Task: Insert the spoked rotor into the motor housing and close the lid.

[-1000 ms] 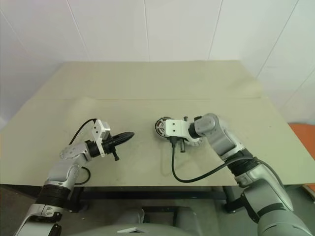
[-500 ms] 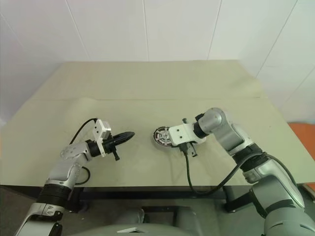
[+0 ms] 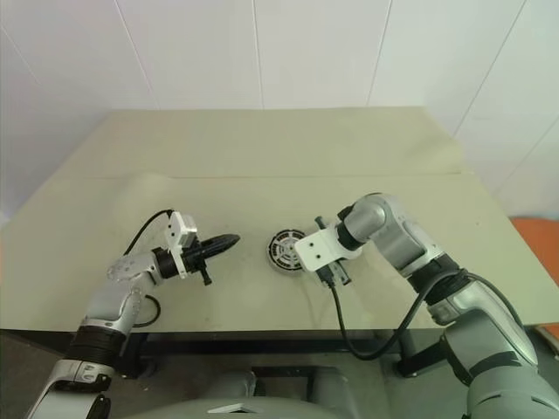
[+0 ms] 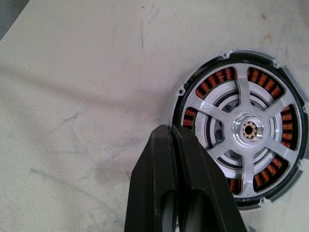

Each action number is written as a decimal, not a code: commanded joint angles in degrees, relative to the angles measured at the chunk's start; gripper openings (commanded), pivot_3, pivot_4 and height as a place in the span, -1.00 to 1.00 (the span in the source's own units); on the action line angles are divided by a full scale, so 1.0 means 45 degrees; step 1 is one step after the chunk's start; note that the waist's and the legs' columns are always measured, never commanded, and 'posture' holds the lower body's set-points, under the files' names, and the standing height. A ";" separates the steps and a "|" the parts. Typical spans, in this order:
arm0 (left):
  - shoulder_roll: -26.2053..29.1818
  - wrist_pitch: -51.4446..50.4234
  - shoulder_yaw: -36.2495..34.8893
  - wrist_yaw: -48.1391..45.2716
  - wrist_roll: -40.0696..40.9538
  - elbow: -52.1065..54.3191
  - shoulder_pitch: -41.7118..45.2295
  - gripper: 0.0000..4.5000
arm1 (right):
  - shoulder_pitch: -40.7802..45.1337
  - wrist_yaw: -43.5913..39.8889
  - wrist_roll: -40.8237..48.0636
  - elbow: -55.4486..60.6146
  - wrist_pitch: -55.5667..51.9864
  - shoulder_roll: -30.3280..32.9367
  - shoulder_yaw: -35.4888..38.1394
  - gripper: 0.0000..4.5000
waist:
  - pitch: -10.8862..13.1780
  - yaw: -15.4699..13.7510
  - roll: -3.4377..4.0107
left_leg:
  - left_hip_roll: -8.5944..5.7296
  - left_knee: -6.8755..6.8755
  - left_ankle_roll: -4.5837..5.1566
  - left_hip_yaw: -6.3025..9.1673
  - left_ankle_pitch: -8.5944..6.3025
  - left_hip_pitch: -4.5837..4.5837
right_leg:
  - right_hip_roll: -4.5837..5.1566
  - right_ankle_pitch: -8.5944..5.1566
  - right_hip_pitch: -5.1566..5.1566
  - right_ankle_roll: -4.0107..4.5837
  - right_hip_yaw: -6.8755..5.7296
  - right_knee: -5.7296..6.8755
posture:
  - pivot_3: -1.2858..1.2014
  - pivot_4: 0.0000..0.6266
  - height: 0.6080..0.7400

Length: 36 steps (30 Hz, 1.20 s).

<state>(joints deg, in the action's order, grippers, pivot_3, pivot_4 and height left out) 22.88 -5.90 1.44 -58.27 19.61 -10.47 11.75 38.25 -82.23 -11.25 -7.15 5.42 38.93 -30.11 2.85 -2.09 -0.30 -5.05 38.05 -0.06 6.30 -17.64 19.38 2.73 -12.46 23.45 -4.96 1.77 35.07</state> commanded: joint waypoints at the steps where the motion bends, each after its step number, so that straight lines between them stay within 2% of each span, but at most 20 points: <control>1: 0.0364 -0.0173 -0.0079 -0.0727 0.0573 0.0813 -0.0068 -1.00 | 0.0221 0.0296 -0.0256 -0.0248 0.0194 -0.0075 0.0063 -0.99 | 0.0000 -0.0002 0.0000 | 0.0002 0.0000 0.0000 -0.0001 0.0000 -0.0001 | -0.0002 -0.0003 0.0000 0.0006 0.0000 0.0001 | 0.03 -1.00 1.00; 19: 0.1099 0.0337 0.0431 -0.1651 0.0078 0.0976 -0.0456 -1.00 | 0.0595 0.0083 -0.0326 -0.1008 0.0115 -0.0163 -0.0024 -0.99 | -0.0001 -0.0003 -0.0001 | 0.0004 0.0013 -0.0012 0.0000 0.0009 -0.0024 | -0.0008 -0.0017 -0.0021 0.0042 0.0004 0.0010 | 0.03 -1.00 1.00; 20: 0.1105 0.0403 0.0468 -0.1636 0.0017 0.0927 -0.0438 -1.00 | 0.0606 -0.0039 -0.0257 -0.1005 0.0004 -0.0150 -0.0026 -0.80 | -0.0001 -0.0004 -0.0001 | 0.0004 0.0013 -0.0013 0.0000 0.0009 -0.0026 | -0.0009 -0.0018 -0.0021 0.0041 0.0005 0.0010 | 0.03 -1.00 1.00; 21: 0.1101 0.0474 0.0504 -0.1616 -0.0061 0.0851 -0.0407 -1.00 | 0.0608 -0.0071 -0.0195 -0.0985 -0.0111 -0.0161 0.0005 -0.73 | -0.0001 -0.0007 -0.0001 | 0.0004 0.0013 -0.0013 0.0001 0.0010 -0.0026 | -0.0009 -0.0020 -0.0021 0.0038 0.0005 0.0011 | 0.03 -1.00 1.00; 25: 0.1030 0.0625 0.0536 -0.1535 -0.0260 0.0485 -0.0226 -1.00 | 0.1048 0.0133 0.0355 -0.0831 -0.1135 -0.0678 0.0463 -0.16 | 0.0002 -0.0010 0.0004 | 0.0007 0.0013 -0.0013 0.0004 0.0010 -0.0018 | -0.0013 -0.0012 -0.0011 0.0051 0.0004 0.0011 | 0.03 -1.00 1.00; 30: 0.0922 0.0769 0.0570 -0.1510 -0.0409 0.0121 -0.0044 -1.00 | 0.2245 -0.0193 0.1978 -0.0684 -0.3141 -0.1291 0.1573 -0.16 | 0.0009 -0.0019 0.0014 | 0.0003 0.0003 -0.0014 0.0003 0.0011 0.0016 | -0.0008 0.0020 0.0032 0.0028 0.0005 0.0011 | 0.03 -1.00 1.00; 32: 0.0863 0.0819 0.0595 -0.1494 -0.0449 0.0002 0.0024 -1.00 | 0.2851 0.0348 0.1759 -0.1450 -0.2893 -0.1305 0.1798 -0.16 | 0.0009 -0.0028 0.0016 | -0.0001 0.0001 -0.0015 0.0003 0.0009 0.0023 | -0.0005 0.0020 0.0037 0.0029 0.0006 0.0010 | 0.03 -1.00 1.00; 36: 0.0634 0.0915 0.0713 -0.1431 -0.0558 -0.0194 0.0142 -1.00 | 0.3986 0.2358 -0.0171 -0.4281 -0.0776 -0.0742 0.1434 -0.16 | 0.0006 -0.0080 0.0010 | -0.0004 -0.0003 -0.0018 0.0007 0.0007 0.0014 | -0.0002 0.0001 0.0020 0.0061 -0.0004 0.0001 | 0.03 -1.00 1.00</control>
<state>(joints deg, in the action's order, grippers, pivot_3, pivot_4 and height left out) 25.98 -2.92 3.98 -64.78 17.25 -11.33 11.18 54.74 -75.01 -8.87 -22.25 -1.55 33.99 -24.12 2.88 -2.45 -0.25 -5.08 38.04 -0.15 6.33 -17.60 19.44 2.75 -12.47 23.52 -4.68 1.73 35.05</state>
